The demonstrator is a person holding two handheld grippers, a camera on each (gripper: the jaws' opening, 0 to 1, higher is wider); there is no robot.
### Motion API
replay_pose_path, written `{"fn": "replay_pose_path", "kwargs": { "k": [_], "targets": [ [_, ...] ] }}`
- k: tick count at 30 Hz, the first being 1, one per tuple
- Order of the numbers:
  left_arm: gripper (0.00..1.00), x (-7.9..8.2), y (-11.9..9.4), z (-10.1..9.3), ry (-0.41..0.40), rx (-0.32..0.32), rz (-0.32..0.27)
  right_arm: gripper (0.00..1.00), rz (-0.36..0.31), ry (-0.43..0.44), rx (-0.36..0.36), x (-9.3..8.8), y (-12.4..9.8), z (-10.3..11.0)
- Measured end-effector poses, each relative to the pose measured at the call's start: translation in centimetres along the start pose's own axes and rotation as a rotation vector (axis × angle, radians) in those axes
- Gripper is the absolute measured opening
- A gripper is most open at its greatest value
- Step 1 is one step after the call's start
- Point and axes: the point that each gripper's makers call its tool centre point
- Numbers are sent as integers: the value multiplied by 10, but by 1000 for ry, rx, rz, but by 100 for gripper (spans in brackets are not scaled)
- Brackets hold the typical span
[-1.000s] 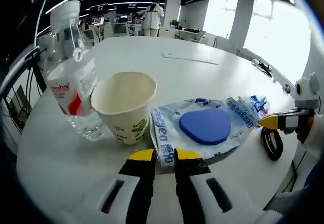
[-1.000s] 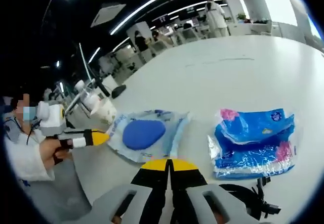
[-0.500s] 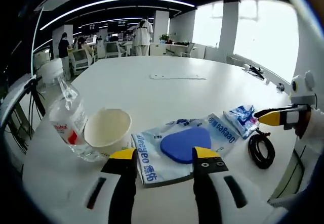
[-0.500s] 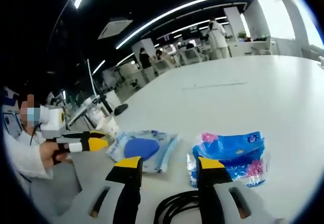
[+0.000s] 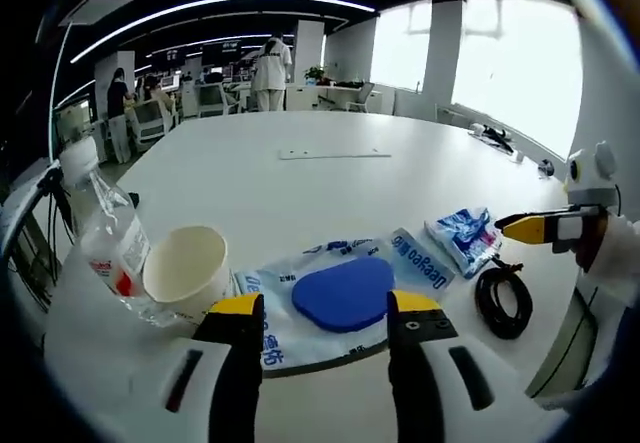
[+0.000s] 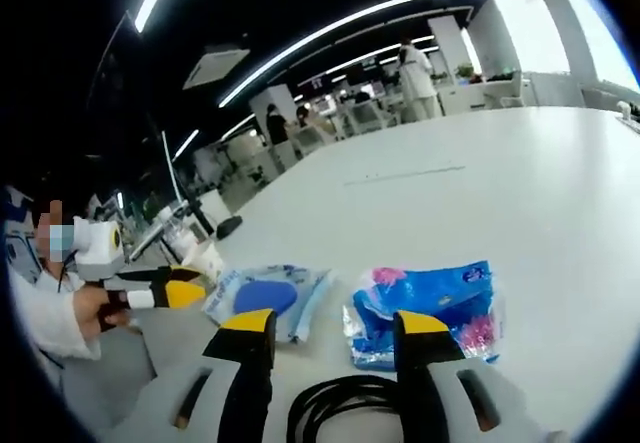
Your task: Arrange the tabletop items into an orderly group along one side of the table until the central work area is clear of visible clutter.
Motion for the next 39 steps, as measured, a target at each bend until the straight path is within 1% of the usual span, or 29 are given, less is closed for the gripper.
{"fn": "replay_pose_path", "kwargs": {
  "k": [2,4,7,10,12,14,15,17,19,22,25,29,31,33,34,36,37,38,39],
  "targets": [
    [48,2,2,-5,5,-9,6,47,-2,-1,-2,1,-1,-2],
    [48,5,7,-15,2,-29,8,47,-5,2,-9,3,-2,-8],
    [48,10,15,-35,23,-67,13,47,-6,6,-25,5,-5,-19],
    [47,16,24,-58,33,-108,18,47,-12,17,-49,7,-11,-36],
    [46,18,29,-70,39,-128,24,46,-17,23,-71,9,-16,-49],
    [45,20,37,-87,68,-178,44,46,-19,29,-85,10,-19,-58],
    [45,21,41,-94,94,-193,51,46,-21,34,-97,10,-21,-64],
    [45,23,46,-103,105,-209,58,46,-26,48,-114,10,-24,-75],
    [45,26,51,-113,96,-231,67,45,-32,58,-132,10,-29,-85],
    [44,27,57,-120,90,-241,80,45,-36,72,-154,8,-33,-96],
    [43,26,65,-129,103,-264,101,45,-36,99,-177,3,-37,-107],
    [42,24,73,-139,126,-285,125,45,-26,108,-188,-2,-36,-115],
    [40,21,78,-146,136,-297,143,44,-11,109,-192,-6,-34,-119],
    [39,15,85,-150,144,-300,173,43,3,107,-197,-10,-30,-123],
    [38,10,89,-153,138,-307,195,43,10,108,-199,-12,-28,-127],
    [37,7,94,-156,121,-313,208,41,22,119,-202,-16,-24,-132],
    [35,5,96,-157,116,-313,216,40,25,124,-203,-17,-23,-133],
    [32,2,98,-157,116,-310,237,39,25,125,-202,-18,-22,-134],
    [29,1,100,-157,119,-308,243,38,26,125,-198,-18,-19,-135]
  ]
}}
Point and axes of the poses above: the point that each gripper's makers call its tool centre point, and the gripper's own axes: y roughly forward along the fingers, z roughly to its left, x roughly out of its top, and after that the axes turned 2 degrees about -x, right-handed
